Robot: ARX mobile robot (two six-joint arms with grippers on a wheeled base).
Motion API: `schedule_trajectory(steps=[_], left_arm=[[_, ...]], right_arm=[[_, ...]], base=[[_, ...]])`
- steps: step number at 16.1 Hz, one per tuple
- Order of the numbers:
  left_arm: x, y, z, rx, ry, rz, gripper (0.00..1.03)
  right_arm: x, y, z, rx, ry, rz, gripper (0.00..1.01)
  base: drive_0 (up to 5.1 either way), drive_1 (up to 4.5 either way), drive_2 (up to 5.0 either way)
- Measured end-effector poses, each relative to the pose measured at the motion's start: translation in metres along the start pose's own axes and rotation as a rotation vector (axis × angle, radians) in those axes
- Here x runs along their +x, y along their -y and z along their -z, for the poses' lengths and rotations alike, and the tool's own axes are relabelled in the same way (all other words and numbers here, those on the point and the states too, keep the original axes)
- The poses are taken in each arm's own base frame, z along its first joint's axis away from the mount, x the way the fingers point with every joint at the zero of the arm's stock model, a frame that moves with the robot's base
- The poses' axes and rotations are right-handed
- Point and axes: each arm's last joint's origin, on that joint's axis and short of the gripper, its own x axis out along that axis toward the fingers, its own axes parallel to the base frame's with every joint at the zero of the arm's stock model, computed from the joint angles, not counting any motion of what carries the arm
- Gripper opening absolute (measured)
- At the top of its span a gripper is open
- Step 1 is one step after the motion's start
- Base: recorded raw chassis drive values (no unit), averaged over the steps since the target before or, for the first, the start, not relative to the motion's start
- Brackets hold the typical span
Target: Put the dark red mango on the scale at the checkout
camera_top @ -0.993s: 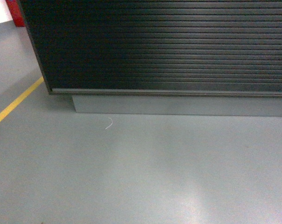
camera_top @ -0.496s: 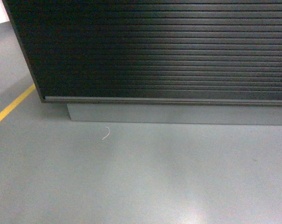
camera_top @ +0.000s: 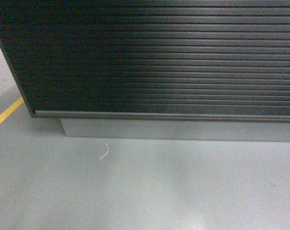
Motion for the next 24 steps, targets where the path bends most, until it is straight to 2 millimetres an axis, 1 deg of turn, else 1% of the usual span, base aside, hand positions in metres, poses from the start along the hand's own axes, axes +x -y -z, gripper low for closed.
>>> schedule_trajectory(steps=[24], left_arm=[[0.0000,0.0000,0.0003,0.000,-0.002,0.000,0.98]], right_arm=[[0.0000,0.0000,0.0000,0.000,0.000,0.000,0.98]], base=[[0.0,2.97,-3.1]])
